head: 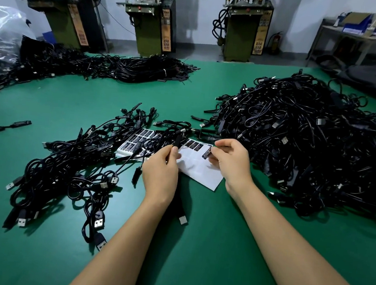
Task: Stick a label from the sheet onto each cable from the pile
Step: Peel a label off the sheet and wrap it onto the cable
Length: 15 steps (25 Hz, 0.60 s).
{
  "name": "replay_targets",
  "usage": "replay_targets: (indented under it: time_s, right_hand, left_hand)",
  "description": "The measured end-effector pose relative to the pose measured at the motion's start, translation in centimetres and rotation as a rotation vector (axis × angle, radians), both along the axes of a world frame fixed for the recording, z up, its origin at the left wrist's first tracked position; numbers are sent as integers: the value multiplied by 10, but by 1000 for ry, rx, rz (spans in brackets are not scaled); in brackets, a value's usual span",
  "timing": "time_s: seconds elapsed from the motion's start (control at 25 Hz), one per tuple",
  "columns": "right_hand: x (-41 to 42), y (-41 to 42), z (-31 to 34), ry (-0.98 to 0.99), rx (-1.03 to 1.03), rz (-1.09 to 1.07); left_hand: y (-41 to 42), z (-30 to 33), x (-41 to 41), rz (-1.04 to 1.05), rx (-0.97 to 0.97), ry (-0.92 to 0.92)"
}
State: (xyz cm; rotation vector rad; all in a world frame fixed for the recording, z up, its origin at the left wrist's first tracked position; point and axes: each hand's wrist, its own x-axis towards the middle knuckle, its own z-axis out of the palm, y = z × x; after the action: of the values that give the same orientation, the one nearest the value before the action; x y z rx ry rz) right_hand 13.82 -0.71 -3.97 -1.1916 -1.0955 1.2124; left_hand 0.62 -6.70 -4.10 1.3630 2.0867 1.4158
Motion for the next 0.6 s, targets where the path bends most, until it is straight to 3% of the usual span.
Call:
replay_targets:
  time_s: [0.12,0.32,0.44,0.6]
  right_hand:
    - [10,-1,0,233,-58,27]
    - [25,-1,2,665,-158,68]
    - [29,-1,3,690,-165,85]
    - [20,-4,1,502,-76,106]
  left_hand:
    - [1,4,12,-268,16,-201]
    - [7,7,11,-414,-184,-362]
    - [7,12,8,-499,-216,-430]
    - [7,11,10,-504,-199,-449]
